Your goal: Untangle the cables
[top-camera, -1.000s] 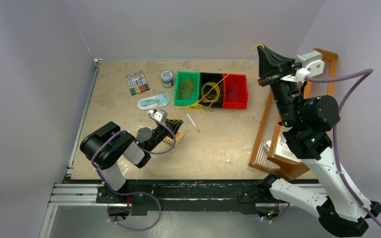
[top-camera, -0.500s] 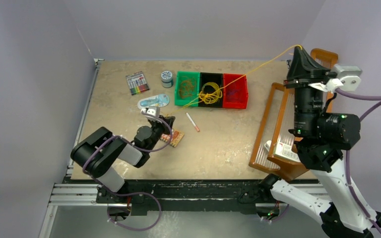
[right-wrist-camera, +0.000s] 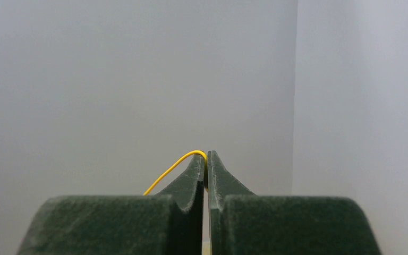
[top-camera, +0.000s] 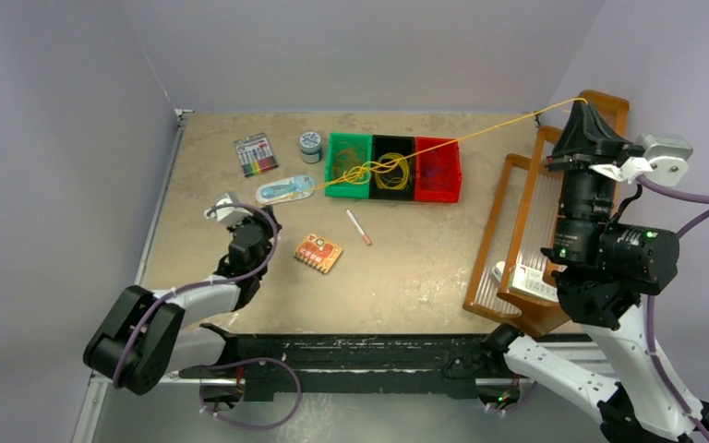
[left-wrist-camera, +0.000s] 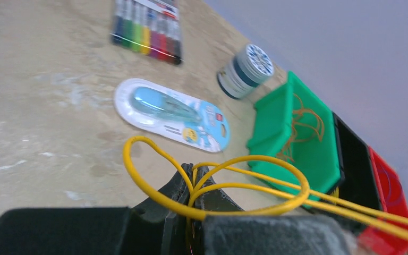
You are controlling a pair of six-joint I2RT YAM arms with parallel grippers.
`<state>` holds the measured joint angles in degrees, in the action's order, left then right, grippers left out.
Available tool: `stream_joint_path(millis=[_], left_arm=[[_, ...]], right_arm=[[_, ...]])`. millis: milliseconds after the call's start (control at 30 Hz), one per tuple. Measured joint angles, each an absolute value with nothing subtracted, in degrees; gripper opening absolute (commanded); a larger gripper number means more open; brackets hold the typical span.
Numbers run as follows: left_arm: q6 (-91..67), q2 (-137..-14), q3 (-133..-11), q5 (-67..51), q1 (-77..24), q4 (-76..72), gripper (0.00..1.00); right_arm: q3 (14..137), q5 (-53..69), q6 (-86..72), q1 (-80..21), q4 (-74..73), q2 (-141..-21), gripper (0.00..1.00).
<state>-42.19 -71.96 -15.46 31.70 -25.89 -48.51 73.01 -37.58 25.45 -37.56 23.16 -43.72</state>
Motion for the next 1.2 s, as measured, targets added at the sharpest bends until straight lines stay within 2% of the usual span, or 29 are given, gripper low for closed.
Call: stream_joint_path(millis=[333,567,1200], left_arm=[[-52.01,-63.64,-15.66,37.74,-17.85,-33.30,0.00],[-55.02,-62.26,-15.81,39.07,-9.41,-25.96,0.00],[-57.63,-63.90,-16.12,41.82,-6.90,-18.04,0.00]], right_arm=[[71.18,-38.74,27.20,-37.85,22.41,-43.86,0.00],[70.70,-41.17,28.71,-37.82,23.51,-42.61,0.00],[71.42,-45.78,32.86,-37.82,26.15,-39.29,0.00]])
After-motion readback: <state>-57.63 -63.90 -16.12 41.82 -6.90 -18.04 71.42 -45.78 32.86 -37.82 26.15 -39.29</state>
